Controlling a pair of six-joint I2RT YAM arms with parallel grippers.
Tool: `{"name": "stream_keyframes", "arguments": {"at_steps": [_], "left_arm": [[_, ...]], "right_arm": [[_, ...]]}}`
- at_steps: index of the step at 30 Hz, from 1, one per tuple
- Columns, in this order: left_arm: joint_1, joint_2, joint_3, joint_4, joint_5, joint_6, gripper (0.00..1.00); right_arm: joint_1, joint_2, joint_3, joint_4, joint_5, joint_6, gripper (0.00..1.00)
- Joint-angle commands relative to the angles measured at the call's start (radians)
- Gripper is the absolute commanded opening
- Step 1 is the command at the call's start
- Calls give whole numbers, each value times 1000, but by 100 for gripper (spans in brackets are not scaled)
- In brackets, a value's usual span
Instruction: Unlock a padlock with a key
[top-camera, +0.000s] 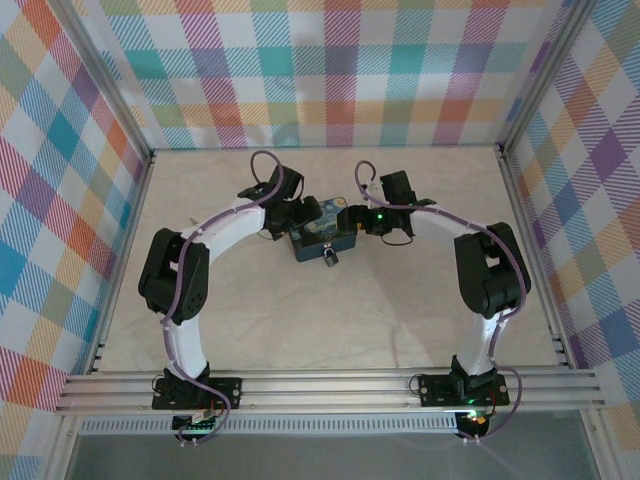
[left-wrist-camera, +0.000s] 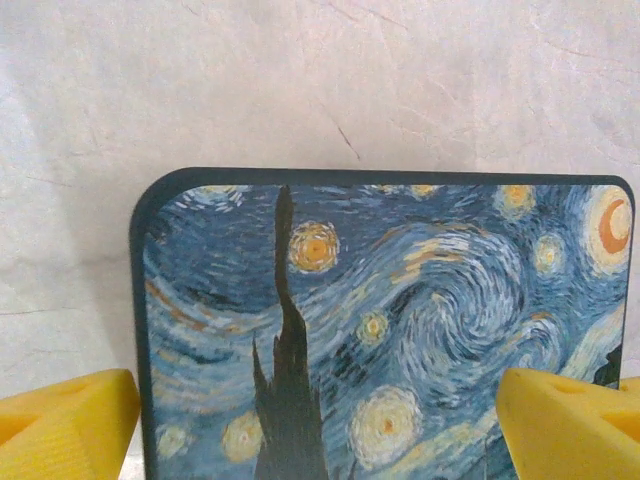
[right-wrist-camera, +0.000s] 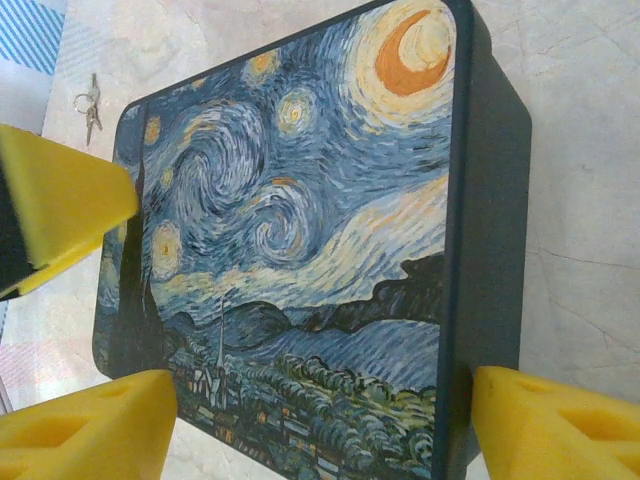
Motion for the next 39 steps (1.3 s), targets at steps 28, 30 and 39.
{"name": "stream_keyframes", "arguments": {"at_steps": [28, 30, 39], "left_arm": [[575, 161, 142, -303, -217, 302, 62], [589, 185, 149, -298, -197, 308, 61], [611, 258, 154, -276, -165, 334, 52]], "right_arm": [[156, -171, 74, -143, 99, 62, 72], [157, -181, 71, -146, 99, 62, 72], [158, -186, 85, -175, 103, 55, 72]]}}
